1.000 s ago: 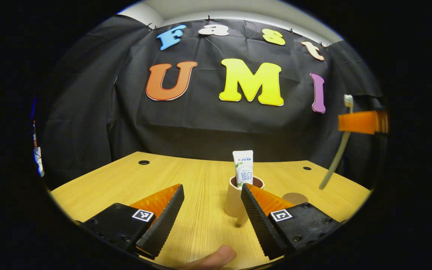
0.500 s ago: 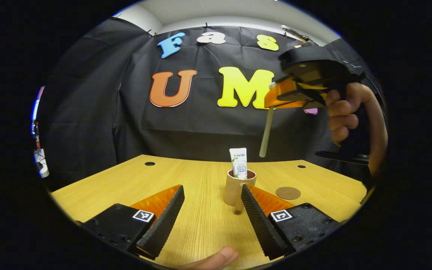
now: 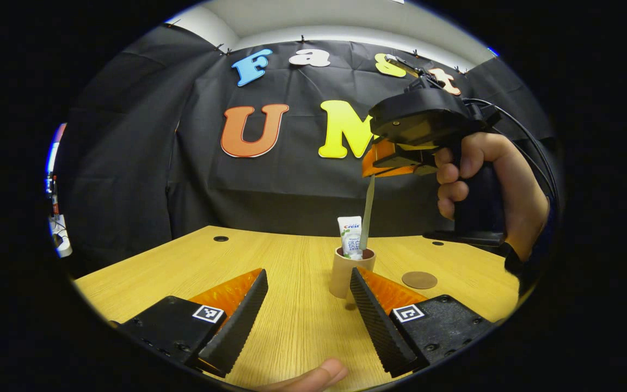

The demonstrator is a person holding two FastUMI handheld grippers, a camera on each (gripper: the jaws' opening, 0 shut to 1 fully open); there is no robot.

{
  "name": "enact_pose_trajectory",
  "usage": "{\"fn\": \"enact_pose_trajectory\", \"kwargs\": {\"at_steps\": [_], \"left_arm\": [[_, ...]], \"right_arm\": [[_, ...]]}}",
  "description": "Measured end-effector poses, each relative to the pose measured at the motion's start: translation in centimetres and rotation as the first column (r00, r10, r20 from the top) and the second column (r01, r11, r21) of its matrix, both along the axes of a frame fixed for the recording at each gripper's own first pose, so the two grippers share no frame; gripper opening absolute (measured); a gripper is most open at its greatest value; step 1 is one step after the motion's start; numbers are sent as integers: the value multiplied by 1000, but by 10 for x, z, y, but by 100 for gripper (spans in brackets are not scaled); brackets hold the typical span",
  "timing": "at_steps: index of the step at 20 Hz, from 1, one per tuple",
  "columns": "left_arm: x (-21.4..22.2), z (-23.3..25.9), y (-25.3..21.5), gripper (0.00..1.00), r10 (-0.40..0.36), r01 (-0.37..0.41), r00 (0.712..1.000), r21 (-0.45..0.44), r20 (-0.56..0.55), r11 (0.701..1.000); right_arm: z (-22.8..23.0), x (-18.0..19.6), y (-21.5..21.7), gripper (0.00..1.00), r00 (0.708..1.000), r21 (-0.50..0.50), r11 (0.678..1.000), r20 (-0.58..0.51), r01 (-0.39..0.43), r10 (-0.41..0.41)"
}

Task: Put the toothbrush and toothpaste on the desktop into the cup, then pick up the cup and place it on the coaster on the desktop.

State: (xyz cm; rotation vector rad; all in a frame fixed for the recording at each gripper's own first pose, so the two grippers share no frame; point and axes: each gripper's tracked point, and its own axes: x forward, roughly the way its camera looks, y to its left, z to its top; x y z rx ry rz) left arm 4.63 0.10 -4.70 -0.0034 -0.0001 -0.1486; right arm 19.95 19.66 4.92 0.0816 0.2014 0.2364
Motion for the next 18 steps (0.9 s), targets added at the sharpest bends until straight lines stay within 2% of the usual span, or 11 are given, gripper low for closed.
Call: {"fn": "enact_pose_trajectory", "kwargs": {"at_steps": [1,2,8,9,10,18], "left_arm": [[1,-2,0,97,2,-2,1000,-2,-7,1000],[2,-3,1,97,2,-2,1000,-4,-14,1000],[3,-14,-2,97,-5,4,999,-20,-49,1000],[3,-14,-2,97,-4,3,999,-17,-49,1000],[3,-15,-1,97,-1,0,999,-15,-50,1000],[7,-17,-3,97,2,-3,998,-11,-55,1000]], "right_arm": [[1,0,-1,5,1000,-15,1000,7,-3,3],[1,0,1,13,1000,-23,1000,19,-5,6],[13,-6,-1,84,996,-61,998,85,4,2],[17,-9,-2,91,995,-66,998,97,6,0],[19,-11,-3,96,994,-69,998,110,10,-3],[26,-26,-16,96,990,-60,998,143,19,-11]]}}
